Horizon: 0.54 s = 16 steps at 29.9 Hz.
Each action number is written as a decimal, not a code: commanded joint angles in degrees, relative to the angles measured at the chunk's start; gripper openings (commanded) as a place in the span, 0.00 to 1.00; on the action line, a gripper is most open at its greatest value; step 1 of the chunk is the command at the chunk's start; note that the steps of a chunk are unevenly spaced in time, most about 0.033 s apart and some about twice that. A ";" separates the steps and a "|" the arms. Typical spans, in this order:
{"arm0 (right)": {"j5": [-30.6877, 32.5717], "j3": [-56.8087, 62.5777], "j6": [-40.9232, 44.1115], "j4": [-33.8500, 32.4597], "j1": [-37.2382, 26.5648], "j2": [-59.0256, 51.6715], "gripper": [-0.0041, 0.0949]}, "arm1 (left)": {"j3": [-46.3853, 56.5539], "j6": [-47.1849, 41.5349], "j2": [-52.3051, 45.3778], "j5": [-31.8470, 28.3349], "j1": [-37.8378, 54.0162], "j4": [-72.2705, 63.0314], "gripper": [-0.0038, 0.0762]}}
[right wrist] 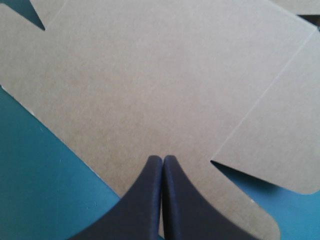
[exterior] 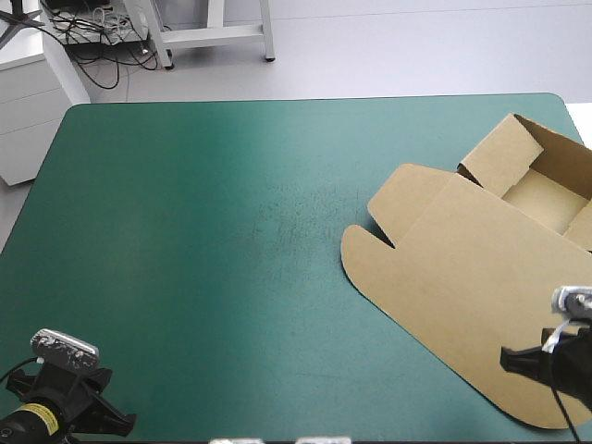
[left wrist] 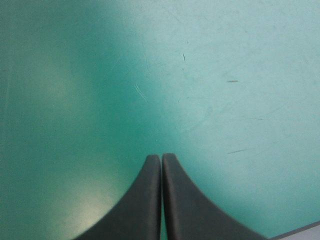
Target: Fold the box
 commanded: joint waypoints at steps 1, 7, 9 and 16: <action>-1.66 3.95 -1.52 1.65 0.22 -5.19 0.03 | -1.55 -0.60 0.68 -2.73 0.03 0.24 0.04; -3.55 11.35 -1.52 4.30 0.22 -12.41 0.03 | -1.55 -0.60 0.68 -2.73 0.03 0.24 0.04; -3.55 13.02 -1.52 4.42 0.22 -14.05 0.03 | -1.55 -0.60 0.68 -2.73 0.03 0.24 0.04; -3.55 14.76 -3.89 4.58 0.22 -16.61 0.03 | -1.55 -0.60 0.68 -2.73 0.03 0.24 0.04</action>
